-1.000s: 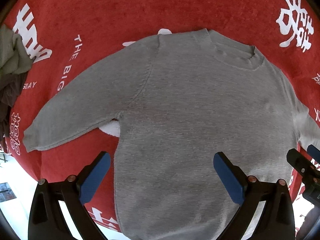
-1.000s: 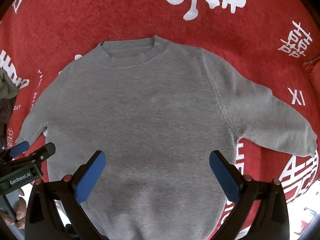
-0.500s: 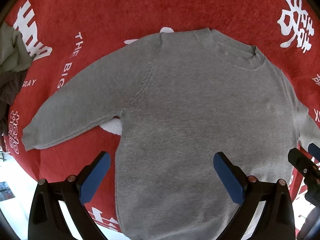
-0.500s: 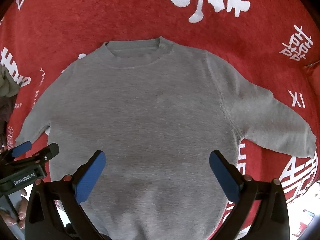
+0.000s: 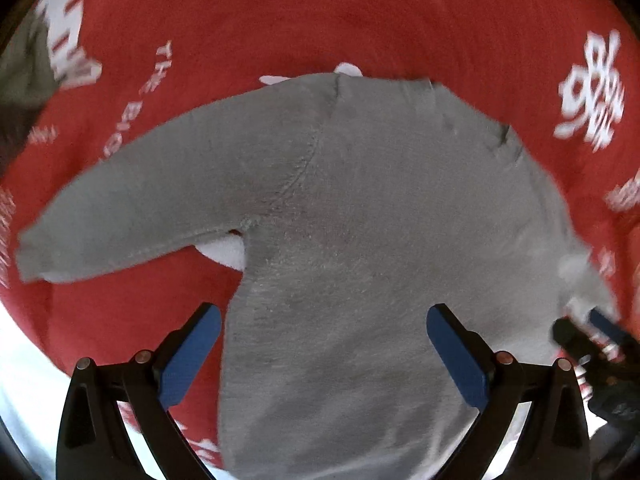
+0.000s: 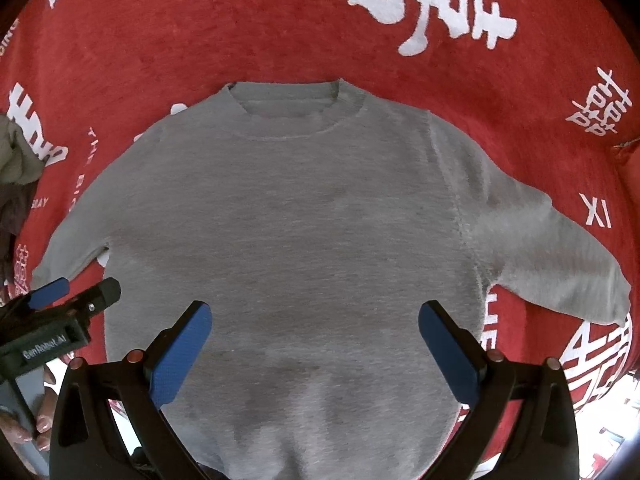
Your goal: Fold small clothes
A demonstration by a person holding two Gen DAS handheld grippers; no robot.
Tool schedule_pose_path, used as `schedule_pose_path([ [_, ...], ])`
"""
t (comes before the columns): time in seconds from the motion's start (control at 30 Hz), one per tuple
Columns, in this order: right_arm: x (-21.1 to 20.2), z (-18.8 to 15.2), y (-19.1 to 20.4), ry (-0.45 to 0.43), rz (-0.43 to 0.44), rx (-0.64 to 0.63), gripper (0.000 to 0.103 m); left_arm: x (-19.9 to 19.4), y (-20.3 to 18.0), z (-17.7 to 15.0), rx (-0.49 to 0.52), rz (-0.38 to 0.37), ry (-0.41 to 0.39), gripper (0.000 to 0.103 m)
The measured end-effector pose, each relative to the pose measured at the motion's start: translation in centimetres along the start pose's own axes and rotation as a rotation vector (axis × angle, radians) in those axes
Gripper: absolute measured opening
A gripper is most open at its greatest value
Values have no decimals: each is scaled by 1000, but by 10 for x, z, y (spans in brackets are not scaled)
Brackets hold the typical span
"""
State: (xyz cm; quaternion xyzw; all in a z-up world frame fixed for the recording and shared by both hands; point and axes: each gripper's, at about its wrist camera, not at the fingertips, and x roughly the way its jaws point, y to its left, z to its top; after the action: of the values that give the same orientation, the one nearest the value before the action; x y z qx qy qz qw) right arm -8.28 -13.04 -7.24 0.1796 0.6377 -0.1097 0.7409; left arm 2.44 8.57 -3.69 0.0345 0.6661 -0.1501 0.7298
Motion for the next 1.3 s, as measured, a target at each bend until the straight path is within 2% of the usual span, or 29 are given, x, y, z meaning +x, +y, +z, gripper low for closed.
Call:
schedule_pose_path([
  [0.1,1,1,11,3,10,-20,103,-2,34,-1,-96,-61,-45,103],
  [0.2,5,2,28,4,40,-50,103,-5,86,-6,-226,-114,-106,103],
  [0.4,19,-1,75,23,97,-138,103,1,216,-32,-575,-250,-240,103],
  [0.47,25,-3,92,32,115,-168,103,11,253,-45,-684,-320,-264,103],
  [0.57,33,-7,115,39,137,-207,103,25,284,-56,-797,-434,-304,103],
  [0.63,37,-9,128,42,150,-228,103,25,293,-53,-817,-466,-358,103],
  [0.73,40,-12,146,49,167,-253,103,28,292,-41,-811,-475,-384,103],
  [0.87,40,-12,165,55,176,-298,103,32,292,-19,-827,-530,-405,103],
  [0.97,42,-11,176,60,180,-324,103,32,292,-6,-809,-444,-383,103],
  [1.0,43,-11,178,62,181,-326,103,30,288,-1,-793,-401,-368,95],
  [1.03,43,-11,180,64,185,-328,103,29,282,1,-769,-306,-345,86],
  [1.07,44,-12,182,65,190,-328,103,27,278,6,-733,-218,-326,58],
  [1.1,44,-12,182,66,195,-327,103,28,275,9,-700,-158,-308,21],
  [1.13,43,-13,183,69,202,-322,103,30,274,12,-666,-121,-277,11],
  [1.2,41,-14,182,68,214,-316,101,28,275,10,-649,-130,-284,11],
  [1.3,37,-16,179,59,225,-314,87,7,263,13,-559,-98,-333,11],
])
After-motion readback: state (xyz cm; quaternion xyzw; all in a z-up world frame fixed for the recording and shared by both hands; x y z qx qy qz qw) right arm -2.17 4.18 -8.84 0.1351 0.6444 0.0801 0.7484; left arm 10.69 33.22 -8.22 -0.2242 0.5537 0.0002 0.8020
